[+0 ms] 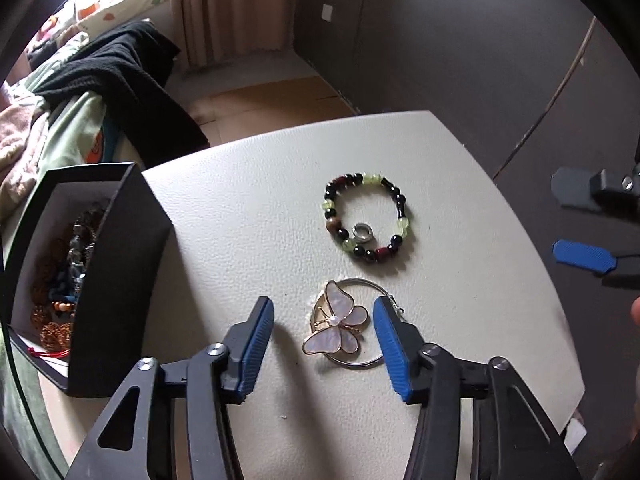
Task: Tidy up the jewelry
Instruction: 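Reach the left gripper to the butterfly pendant and close on it, then carry the butterfly pendant into the box with the left gripper while the right grasps the silver hoop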
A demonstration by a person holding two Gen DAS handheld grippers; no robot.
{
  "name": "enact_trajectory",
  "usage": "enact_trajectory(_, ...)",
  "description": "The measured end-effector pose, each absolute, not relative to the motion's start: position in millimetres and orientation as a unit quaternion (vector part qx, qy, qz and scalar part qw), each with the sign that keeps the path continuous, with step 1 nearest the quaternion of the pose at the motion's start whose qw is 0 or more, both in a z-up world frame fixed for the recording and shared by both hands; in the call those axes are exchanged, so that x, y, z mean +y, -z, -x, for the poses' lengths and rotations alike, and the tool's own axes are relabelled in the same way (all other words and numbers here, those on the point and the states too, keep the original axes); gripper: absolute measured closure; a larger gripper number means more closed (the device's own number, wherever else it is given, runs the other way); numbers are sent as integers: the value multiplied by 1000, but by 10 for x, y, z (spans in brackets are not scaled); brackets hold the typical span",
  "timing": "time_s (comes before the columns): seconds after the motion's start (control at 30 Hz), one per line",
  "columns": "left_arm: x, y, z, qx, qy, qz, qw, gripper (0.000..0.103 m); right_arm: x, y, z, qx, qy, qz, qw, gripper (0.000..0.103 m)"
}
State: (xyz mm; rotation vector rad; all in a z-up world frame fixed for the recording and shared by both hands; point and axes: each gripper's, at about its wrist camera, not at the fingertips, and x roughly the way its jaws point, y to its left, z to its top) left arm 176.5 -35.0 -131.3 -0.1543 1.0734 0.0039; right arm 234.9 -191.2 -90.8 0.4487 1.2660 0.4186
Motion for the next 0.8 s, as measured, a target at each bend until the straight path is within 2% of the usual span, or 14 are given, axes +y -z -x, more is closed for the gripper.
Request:
enact_trajectory(0.1, -384, 1325, -1768, 509, -4, 58, 859, 68, -1896, 908, -2342, 584, -197, -200, 762, 9)
enact_trajectory(0.13, -376, 1326, -1766, 508, 0, 62, 859, 76, -1886, 911, -2337, 585, -199, -197, 761, 9)
enact_trajectory(0.2, -346, 1318, -1760, 510, 11, 77, 857, 84, -1852, 922, -2324, 589, -201, -188, 760, 9)
enact_trajectory(0.3, -286, 1284, -1737, 508, 11, 86, 857, 91, -1805, 938, -2306, 592, -204, -176, 760, 9)
enact_trajectory(0.4, -193, 1238, -1708, 505, 5, 98, 858, 91, -1751, 932, -2291, 591, -207, -165, 762, 10)
enact_trajectory(0.57, -1, 1095, -1635, 492, -6, 118, 863, 91, -1594, 973, -2244, 597, -216, -138, 760, 32)
enact_trajectory(0.7, 173, 967, -1552, 479, -15, 136, 867, 91, -1453, 1023, -2198, 603, -222, -112, 758, 42)
enact_trajectory(0.77, 255, 906, -1512, 472, -19, 143, 870, 91, -1387, 1043, -2177, 605, -225, -99, 757, 54)
enact_trajectory(0.8, 286, 876, -1494, 469, -21, 145, 871, 91, -1354, 1053, -2168, 607, -227, -93, 756, 56)
